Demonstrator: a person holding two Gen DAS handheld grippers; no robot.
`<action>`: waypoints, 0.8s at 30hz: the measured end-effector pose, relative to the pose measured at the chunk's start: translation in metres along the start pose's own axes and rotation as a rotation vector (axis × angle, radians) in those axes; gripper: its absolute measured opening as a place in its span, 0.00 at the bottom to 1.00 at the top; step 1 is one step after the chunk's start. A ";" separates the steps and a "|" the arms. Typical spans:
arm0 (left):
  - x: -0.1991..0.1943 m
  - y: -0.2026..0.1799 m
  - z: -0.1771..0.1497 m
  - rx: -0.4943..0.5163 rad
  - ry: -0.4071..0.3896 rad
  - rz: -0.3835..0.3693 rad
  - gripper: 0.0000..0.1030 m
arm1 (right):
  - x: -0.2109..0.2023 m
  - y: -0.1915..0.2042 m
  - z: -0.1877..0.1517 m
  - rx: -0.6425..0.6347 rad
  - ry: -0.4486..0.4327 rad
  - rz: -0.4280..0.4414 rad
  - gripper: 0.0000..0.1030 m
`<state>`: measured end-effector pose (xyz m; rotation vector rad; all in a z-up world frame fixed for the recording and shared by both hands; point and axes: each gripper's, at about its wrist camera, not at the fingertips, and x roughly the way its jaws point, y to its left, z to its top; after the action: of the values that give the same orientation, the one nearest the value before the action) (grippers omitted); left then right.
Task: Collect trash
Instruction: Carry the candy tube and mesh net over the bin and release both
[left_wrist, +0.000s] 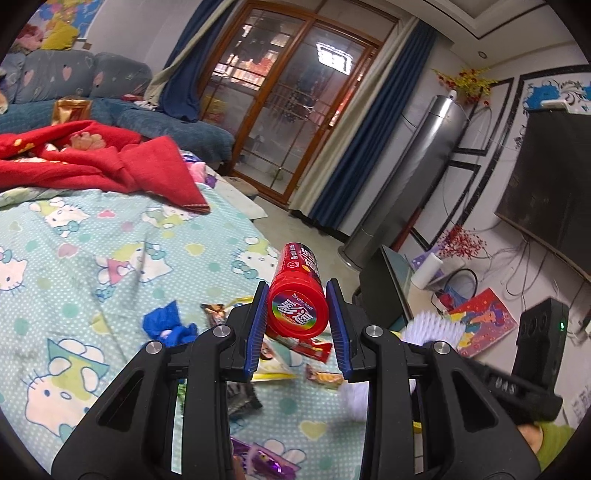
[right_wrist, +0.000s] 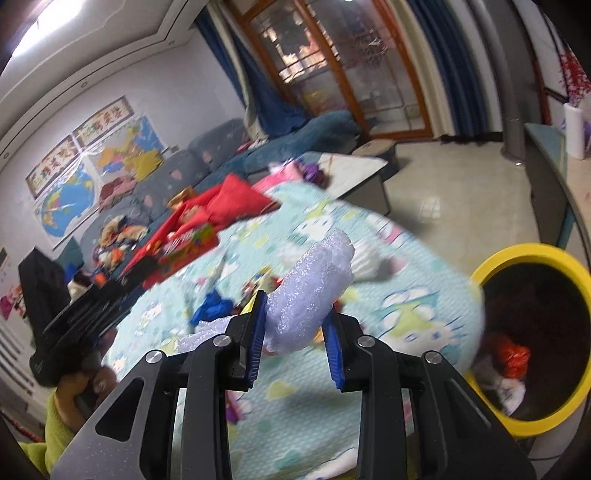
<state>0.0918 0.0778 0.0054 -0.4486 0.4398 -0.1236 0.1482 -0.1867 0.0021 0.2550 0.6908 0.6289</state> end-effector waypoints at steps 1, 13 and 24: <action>0.001 -0.003 -0.001 0.005 0.003 -0.006 0.24 | -0.002 -0.003 0.002 0.007 -0.014 -0.009 0.27; 0.012 -0.037 -0.012 0.068 0.041 -0.062 0.24 | -0.028 -0.040 0.022 0.040 -0.146 -0.124 0.27; 0.025 -0.066 -0.026 0.125 0.084 -0.109 0.24 | -0.042 -0.072 0.032 0.109 -0.220 -0.197 0.27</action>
<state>0.1021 0.0036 0.0038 -0.3454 0.4876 -0.2747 0.1763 -0.2698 0.0175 0.3471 0.5303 0.3683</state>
